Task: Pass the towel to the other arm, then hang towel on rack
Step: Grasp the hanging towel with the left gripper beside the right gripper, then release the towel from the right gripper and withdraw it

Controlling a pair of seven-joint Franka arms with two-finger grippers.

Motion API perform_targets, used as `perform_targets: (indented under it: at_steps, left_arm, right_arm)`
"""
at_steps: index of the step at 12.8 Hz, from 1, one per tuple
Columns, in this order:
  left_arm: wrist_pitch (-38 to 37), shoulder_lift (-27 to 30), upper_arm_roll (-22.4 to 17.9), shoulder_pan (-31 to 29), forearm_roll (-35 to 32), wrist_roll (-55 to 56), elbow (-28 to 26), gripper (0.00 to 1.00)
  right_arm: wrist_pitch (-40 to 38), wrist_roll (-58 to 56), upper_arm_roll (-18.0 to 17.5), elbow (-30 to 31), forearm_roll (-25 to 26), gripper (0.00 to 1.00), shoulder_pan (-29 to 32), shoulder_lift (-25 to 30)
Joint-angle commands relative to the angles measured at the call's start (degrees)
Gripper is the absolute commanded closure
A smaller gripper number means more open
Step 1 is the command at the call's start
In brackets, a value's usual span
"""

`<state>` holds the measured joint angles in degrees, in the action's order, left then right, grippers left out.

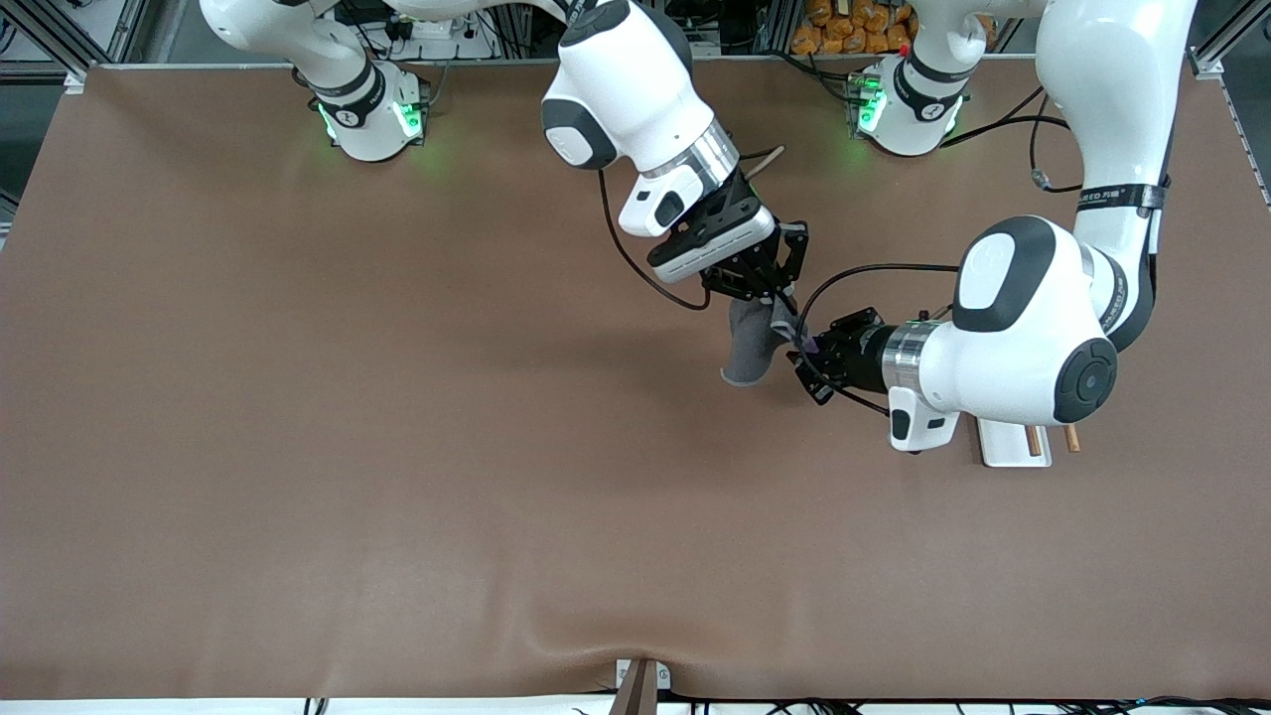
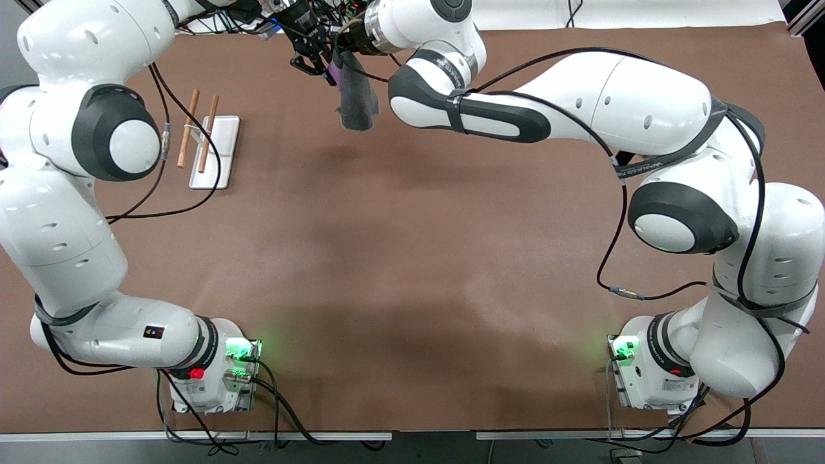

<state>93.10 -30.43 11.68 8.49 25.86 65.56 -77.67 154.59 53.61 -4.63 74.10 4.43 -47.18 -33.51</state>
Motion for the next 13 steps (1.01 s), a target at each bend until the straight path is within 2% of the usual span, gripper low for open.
perform_targets:
  at_steps: [1, 3, 5, 6, 7, 9, 13]
  left_arm:
    - [-1.35, 1.5, -0.16, -0.23, 0.77, 0.27, 0.33, 1.0]
    - [-2.66, 2.3, -0.69, -0.23, 0.33, 0.09, 0.42, 1.0]
    - [-4.24, 3.17, -2.88, -0.23, 0.33, -2.26, 0.42, 1.0]
    - [-5.81, 3.27, -4.11, -0.23, 0.25, -4.54, 0.42, 1.0]
    - [-7.31, 3.35, -5.6, -0.23, 0.24, -6.57, 0.51, 1.0]
    - [-9.86, 4.14, -8.67, -0.23, 0.07, -11.57, 0.42, 1.0]
    - [-11.89, 5.29, -10.53, -0.23, -8.87, -24.04, 0.16, 1.0]
  right_arm:
    - [0.28, 0.97, 0.59, -1.68, -0.48, 1.0, -0.72, -1.03]
    - [0.28, 0.97, 0.68, -1.68, -0.48, 1.0, -0.72, -1.03]
    - [0.28, 1.06, 0.68, -1.68, -0.48, 1.0, -0.72, -0.94]
    - [0.28, 0.62, 0.68, -1.68, -0.3, 0.79, -0.72, -0.85]
    - [0.19, 0.01, 0.68, -1.68, -0.39, 0.01, -0.2, -0.77]
    - [0.19, 0.61, 0.68, -1.59, -0.74, 0.0, -0.63, -0.41]
    - [-0.69, -0.17, 0.77, -0.98, -0.3, 0.0, 0.16, 1.16]
